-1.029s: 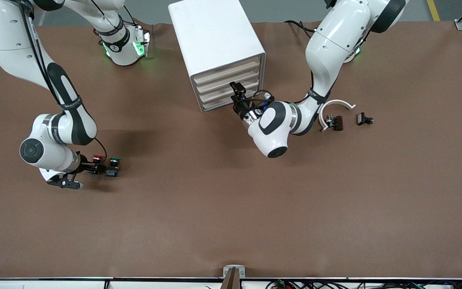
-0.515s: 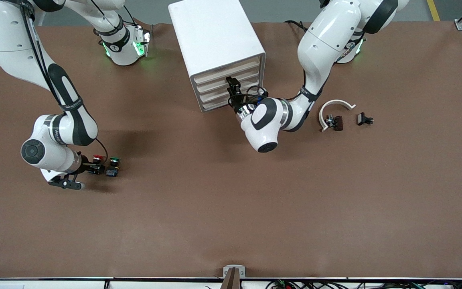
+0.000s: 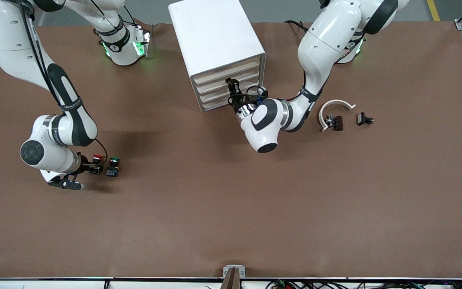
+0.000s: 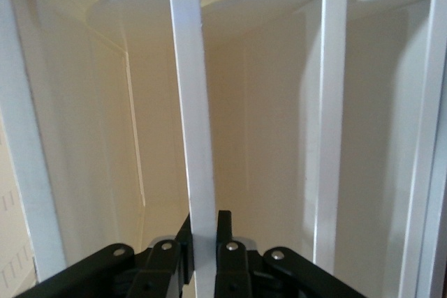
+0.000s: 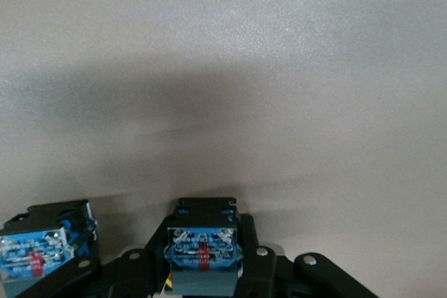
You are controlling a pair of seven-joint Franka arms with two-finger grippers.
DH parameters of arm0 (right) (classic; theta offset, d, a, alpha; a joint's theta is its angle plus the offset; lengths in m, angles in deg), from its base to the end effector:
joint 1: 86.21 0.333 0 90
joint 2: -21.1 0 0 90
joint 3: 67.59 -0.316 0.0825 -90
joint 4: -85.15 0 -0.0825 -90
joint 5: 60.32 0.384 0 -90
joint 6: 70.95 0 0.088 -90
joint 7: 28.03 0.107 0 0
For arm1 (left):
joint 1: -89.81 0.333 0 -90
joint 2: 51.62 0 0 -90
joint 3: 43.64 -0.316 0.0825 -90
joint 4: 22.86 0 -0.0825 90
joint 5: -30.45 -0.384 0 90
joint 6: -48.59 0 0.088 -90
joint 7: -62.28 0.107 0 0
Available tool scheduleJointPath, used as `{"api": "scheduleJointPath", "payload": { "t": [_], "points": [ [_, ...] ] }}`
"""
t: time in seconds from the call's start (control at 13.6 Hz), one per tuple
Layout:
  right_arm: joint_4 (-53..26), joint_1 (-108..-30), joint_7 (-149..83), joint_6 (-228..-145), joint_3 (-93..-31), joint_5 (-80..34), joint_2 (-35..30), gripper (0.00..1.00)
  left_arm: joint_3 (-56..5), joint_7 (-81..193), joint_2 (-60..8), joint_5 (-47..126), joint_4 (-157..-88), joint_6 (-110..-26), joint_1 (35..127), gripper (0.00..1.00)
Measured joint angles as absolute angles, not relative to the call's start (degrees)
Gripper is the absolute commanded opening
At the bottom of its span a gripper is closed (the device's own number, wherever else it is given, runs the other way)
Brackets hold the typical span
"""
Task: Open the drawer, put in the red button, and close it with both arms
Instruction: 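Pull the drawer open with the left gripper while the right gripper lifts the button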
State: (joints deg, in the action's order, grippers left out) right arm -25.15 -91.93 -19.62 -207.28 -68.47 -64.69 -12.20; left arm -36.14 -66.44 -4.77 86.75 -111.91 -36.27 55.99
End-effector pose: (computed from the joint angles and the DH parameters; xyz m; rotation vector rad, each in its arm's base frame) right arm 0.6082 -0.0525 0.1745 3.0793 -0.2697 -0.1938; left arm 0.4151 -0.4772 0.1828 -1.1666 -1.6968 1.3553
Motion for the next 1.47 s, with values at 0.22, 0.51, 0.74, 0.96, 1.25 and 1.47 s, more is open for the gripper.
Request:
{"api": "scheduleJointPath", "payload": {
  "t": [0.22, 0.51, 0.74, 0.96, 1.25, 1.47],
  "points": [
    [-23.0, -91.9, -19.6, -202.3, -68.5, -64.7, -12.2, 0.19, -36.3, -66.5, -4.8, 86.8, -111.9, -36.3, 57.3, 0.0],
    [-17.4, -91.1, -19.6, -188.4, -68.9, -64.7, -10.3, 0.19, -36.5, -66.5, -4.6, 86.7, -110.9, -36.4, 61.5, 0.0],
    [-12.5, -89.6, -19.2, -176.4, -69.0, -64.7, -6.9, 0.19, -36.6, -66.5, -3.9, 86.7, -109.1, -36.5, 63.3, 0.0],
    [-8.0, -86.9, -12.2, -162.2, -69.2, -64.7, -2.6, 0.18, -36.8, -66.5, -3.6, 86.6, -107.8, -36.5, 64.5, 0.07],
    [-1.6, -78.1, 5.2, -145.0, -69.6, -61.4, 3.5, 0.18, -37.7, -66.2, -3.4, 86.1, -105.6, -36.7, 66.6, 1.0],
    [2.8, -70.0, 22.3, -138.8, -69.9, -56.2, 5.7, 0.18, -38.1, -65.7, -3.4, 86.1, -103.9, -37.7, 67.0, 1.0]
  ]
}}
